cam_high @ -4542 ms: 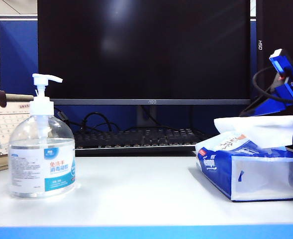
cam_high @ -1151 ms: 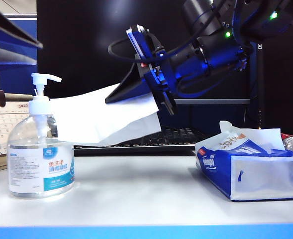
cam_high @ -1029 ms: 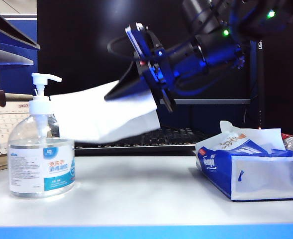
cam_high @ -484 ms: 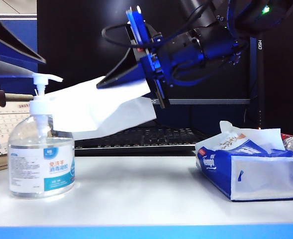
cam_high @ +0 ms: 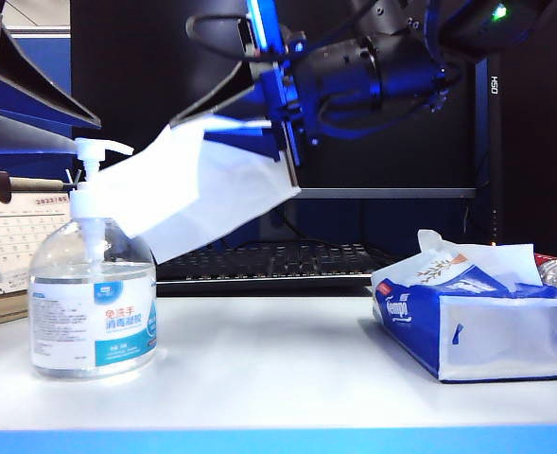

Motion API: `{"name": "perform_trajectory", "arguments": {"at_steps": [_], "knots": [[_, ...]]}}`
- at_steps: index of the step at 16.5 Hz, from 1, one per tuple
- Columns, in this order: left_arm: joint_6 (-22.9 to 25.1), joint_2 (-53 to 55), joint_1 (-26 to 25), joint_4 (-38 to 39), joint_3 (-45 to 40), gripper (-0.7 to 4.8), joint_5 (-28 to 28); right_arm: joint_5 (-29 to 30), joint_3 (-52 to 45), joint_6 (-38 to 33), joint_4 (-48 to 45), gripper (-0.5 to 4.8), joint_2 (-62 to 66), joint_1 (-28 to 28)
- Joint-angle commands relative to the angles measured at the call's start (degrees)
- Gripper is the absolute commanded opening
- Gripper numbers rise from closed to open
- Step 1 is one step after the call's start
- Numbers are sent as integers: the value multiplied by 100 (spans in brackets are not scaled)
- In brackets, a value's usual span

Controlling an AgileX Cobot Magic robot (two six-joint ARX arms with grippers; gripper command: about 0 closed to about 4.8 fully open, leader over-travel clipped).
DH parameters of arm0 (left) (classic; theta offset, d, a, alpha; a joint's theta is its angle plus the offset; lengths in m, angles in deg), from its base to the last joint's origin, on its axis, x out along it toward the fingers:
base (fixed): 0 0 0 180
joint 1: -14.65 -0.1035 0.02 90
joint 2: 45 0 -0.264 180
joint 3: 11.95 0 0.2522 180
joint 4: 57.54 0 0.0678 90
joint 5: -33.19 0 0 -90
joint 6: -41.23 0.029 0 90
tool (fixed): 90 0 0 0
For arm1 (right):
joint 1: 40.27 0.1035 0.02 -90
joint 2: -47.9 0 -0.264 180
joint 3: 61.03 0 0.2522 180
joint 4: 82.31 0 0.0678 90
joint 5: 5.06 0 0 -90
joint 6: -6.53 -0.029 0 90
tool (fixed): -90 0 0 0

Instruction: Pull out a tissue from the tissue dispenser, then press the switch of the alcohol sanitizer bottle to drop some sanitizer on the paper tissue, and finally place the treated tissue on the table.

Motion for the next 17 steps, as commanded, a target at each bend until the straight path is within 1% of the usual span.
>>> {"name": "perform_trajectory", "arguments": {"at_steps": [1,3,4,6,8,9,10,11,13,14,15,17], "knots": [[33,-17,-4,-31,120,157,-98,186,42,-85,-118,-5,-20,-2],[39,-17,-4,11,306,157,-184,186,42,-83,-94,-5,-20,-2],[46,-17,-2,205,527,157,-269,184,42,-83,-103,-5,-20,-2],[76,-17,-2,367,629,157,-273,184,42,-83,-103,-5,-20,-2],[188,-11,0,680,627,157,-262,173,42,-83,-114,-5,-20,-2],[297,-11,4,988,625,157,-262,160,42,-83,-142,-5,-20,-2],[404,-11,4,1134,625,152,-269,160,42,-83,-175,-5,-20,-2],[518,-11,4,1222,625,133,-282,144,42,-83,-219,-5,-20,-2],[542,-13,4,1185,632,79,-284,122,42,-83,-254,-5,-20,-2],[553,-13,4,1121,632,6,-284,122,42,-83,-251,-5,-20,-2],[544,-13,4,1086,632,-5,-286,122,42,-83,-254,-5,-20,-2],[514,-13,4,986,634,-6,-326,122,42,-83,-249,-5,-20,-2]]}}
